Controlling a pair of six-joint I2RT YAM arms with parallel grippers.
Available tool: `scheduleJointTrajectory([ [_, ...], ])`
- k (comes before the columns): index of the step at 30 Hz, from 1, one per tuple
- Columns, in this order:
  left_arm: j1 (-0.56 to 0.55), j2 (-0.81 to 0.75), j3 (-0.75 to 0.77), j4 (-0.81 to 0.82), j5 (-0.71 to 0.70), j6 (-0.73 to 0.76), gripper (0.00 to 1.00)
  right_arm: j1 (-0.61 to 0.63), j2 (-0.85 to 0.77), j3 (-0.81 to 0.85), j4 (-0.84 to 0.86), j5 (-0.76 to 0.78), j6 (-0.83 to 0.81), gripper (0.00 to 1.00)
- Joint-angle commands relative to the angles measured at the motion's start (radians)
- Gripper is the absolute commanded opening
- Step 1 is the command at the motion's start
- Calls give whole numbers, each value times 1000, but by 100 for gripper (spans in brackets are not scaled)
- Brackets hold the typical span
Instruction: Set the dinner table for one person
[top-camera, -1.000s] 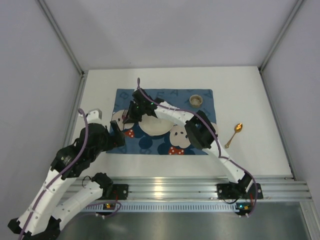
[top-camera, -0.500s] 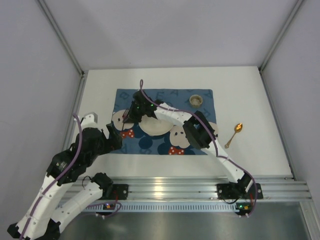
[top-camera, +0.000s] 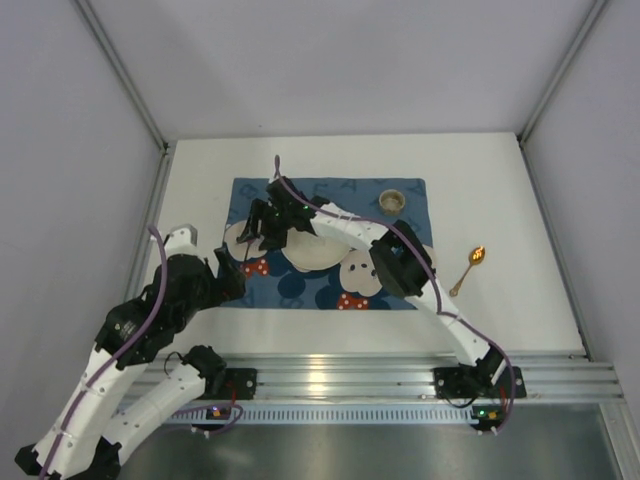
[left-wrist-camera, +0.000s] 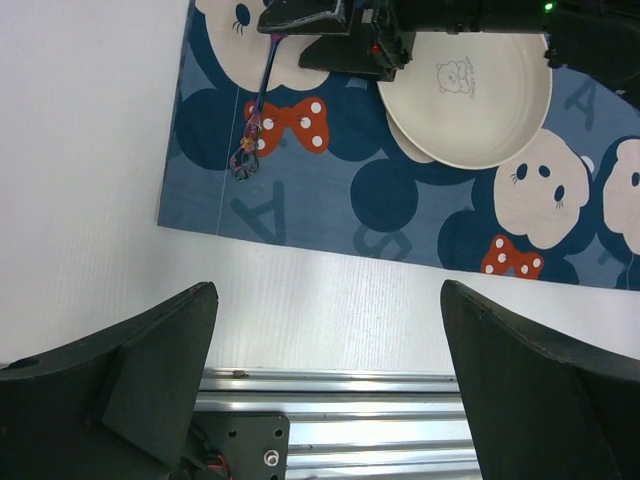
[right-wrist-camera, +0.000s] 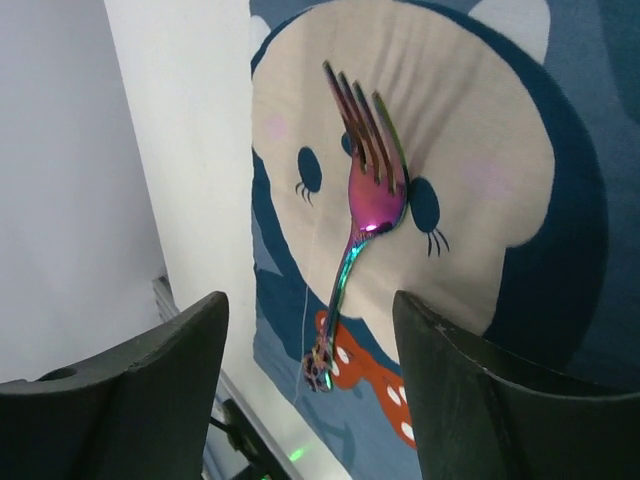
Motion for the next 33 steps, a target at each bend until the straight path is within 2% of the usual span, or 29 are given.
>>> scheduleJointTrajectory([
  [1, 5, 29, 10, 9, 7, 33, 99, -23, -211, -55, -9, -18, -114, 68],
  [8, 3, 109, 28, 98, 25, 101, 99, -97, -698, -451, -39, -38, -287, 70],
  [9, 3, 130, 28, 110, 38, 107, 99, -114, -808, -543, -71, -36, -314, 70],
  [11, 3, 150, 23, 148, 53, 119, 99, -186, -925, -697, -110, -12, -338, 71],
  [12, 5, 162, 22, 164, 61, 122, 99, -222, -1037, -750, -163, 32, -362, 72],
  [14, 3, 187, 10, 204, 71, 135, 99, -350, -1142, -888, -231, 98, -397, 73],
  [16, 5, 214, -12, 233, 93, 141, 99, -476, -1246, -951, -370, 255, -454, 73],
  [19, 3, 244, -32, 287, 125, 144, 99, -636, -1285, -1033, -518, 376, -486, 70],
  [21, 3, 277, -38, 319, 143, 147, 99, -713, -1279, -1099, -549, 375, -493, 63],
  [22, 3, 290, -41, 326, 150, 151, 99, -793, -1274, -1122, -549, 369, -493, 61],
  [25, 5, 323, -40, 349, 164, 165, 99, -938, -1231, -1194, -546, 346, -503, 59],
  [28, 5, 343, -38, 362, 171, 179, 99, -988, -1185, -1214, -539, 411, -528, 56],
  [33, 5, 357, -43, 366, 171, 187, 99, -1026, -1096, -1217, -501, 459, -546, 46],
])
